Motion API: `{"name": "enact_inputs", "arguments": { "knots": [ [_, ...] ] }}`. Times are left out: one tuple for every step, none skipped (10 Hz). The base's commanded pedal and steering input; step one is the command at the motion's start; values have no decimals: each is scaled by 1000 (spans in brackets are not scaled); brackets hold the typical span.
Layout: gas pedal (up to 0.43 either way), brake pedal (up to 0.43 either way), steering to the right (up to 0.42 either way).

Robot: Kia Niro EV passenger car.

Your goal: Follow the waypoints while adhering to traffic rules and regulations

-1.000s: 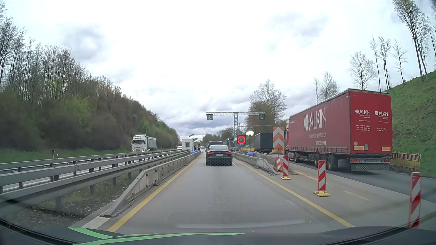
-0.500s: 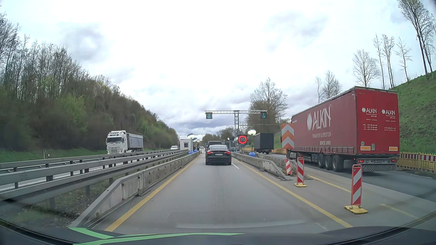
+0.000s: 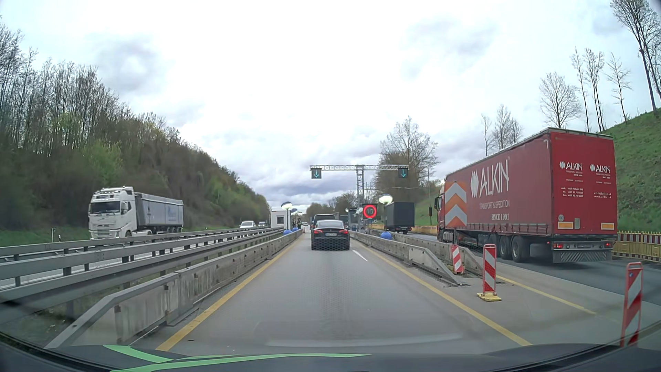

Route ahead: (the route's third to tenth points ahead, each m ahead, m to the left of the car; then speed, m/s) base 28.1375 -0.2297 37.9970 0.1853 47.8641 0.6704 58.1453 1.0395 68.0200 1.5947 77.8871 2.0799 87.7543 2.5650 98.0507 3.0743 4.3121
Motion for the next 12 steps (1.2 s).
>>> {"name": "enact_inputs", "arguments": {
  "knots": [
    [39,0,-3],
    [39,0,-3],
    [39,0,-3],
    [39,0,-3],
    [39,0,-4],
    [39,0,-4],
    [39,0,-4],
    [39,0,-4],
    [39,0,-4],
    [39,0,-5],
    [39,0,-5],
    [39,0,-5]
  ]
}}
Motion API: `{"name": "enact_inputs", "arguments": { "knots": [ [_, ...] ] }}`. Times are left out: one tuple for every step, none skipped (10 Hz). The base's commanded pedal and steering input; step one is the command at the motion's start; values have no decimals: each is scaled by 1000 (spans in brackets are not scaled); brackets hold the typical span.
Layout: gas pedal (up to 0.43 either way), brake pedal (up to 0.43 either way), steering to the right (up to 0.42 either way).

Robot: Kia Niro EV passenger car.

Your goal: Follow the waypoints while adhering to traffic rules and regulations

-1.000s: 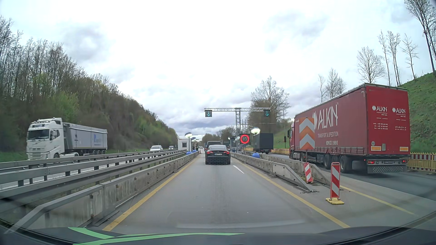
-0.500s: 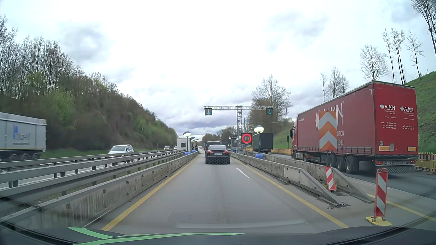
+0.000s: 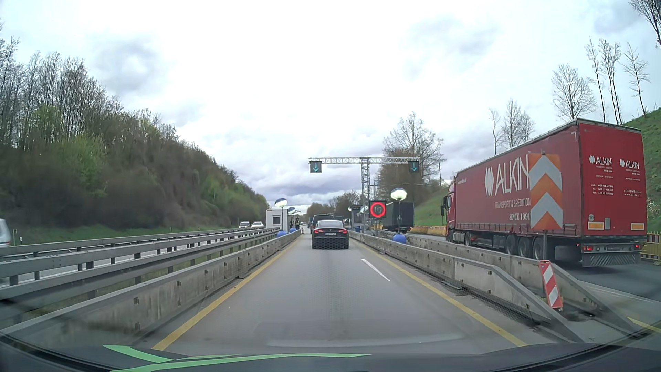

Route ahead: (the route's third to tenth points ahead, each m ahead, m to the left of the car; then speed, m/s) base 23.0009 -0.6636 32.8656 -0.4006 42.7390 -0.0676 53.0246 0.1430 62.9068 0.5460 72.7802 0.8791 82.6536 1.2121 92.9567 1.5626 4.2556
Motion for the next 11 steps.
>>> {"name": "enact_inputs", "arguments": {
  "knots": [
    [39,0,-5],
    [39,0,-5],
    [39,0,-5],
    [39,0,-5],
    [39,0,-5],
    [39,0,-5],
    [39,0,-5],
    [39,0,-5],
    [39,0,-5],
    [39,0,-4],
    [39,0,-4]
  ]
}}
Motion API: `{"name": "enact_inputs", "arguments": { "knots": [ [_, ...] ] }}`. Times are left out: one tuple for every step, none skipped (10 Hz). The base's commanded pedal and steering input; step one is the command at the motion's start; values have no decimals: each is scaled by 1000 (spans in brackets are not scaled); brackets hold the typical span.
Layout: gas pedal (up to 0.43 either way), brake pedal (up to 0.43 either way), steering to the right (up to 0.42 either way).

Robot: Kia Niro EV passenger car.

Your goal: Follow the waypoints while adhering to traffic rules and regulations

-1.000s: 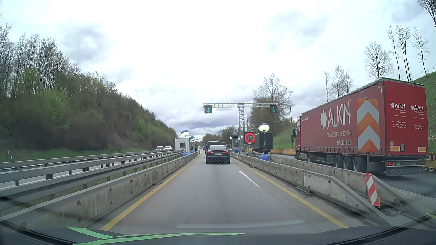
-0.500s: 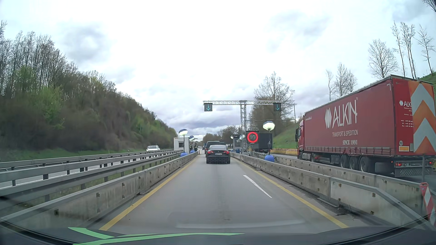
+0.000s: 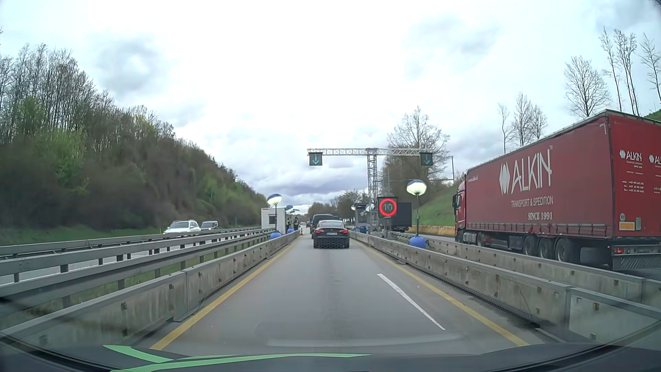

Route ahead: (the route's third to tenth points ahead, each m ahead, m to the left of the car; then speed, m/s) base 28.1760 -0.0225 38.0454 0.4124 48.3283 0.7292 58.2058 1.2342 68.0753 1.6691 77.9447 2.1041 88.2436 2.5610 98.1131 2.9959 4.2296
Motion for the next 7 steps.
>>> {"name": "enact_inputs", "arguments": {
  "knots": [
    [39,0,-4],
    [39,0,-4],
    [39,0,-3],
    [39,0,-3],
    [39,0,-3],
    [39,0,-2],
    [39,0,-2]
  ]
}}
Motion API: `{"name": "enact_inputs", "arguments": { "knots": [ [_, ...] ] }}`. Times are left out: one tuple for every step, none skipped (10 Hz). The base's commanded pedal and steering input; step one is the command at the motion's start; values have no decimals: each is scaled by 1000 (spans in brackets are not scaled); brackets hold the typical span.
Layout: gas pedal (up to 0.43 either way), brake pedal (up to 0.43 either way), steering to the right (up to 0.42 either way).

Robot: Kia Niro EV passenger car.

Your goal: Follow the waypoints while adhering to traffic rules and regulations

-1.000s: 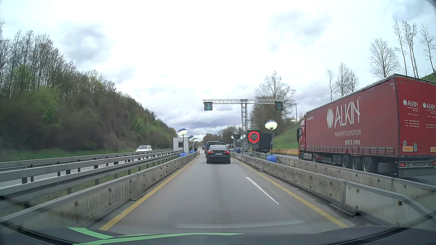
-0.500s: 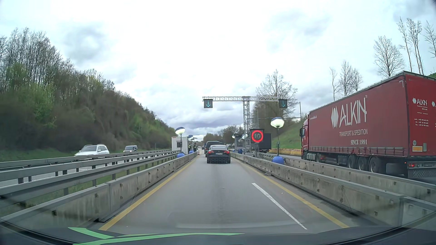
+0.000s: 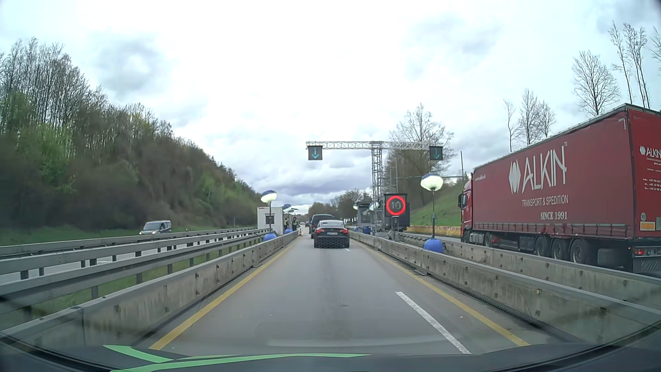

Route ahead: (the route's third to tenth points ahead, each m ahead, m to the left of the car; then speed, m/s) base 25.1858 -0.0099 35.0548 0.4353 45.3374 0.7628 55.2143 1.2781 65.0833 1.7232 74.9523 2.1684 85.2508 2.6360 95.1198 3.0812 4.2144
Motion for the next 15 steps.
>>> {"name": "enact_inputs", "arguments": {
  "knots": [
    [39,0,-3],
    [39,0,-2],
    [20,0,-2],
    [8,0,-2],
    [8,0,-2],
    [0,0,-2],
    [0,0,-2],
    [0,0,-2],
    [0,0,-2],
    [0,0,-2],
    [0,0,-2],
    [0,0,-2],
    [0,0,-2],
    [0,0,-2],
    [0,0,-2]
  ]
}}
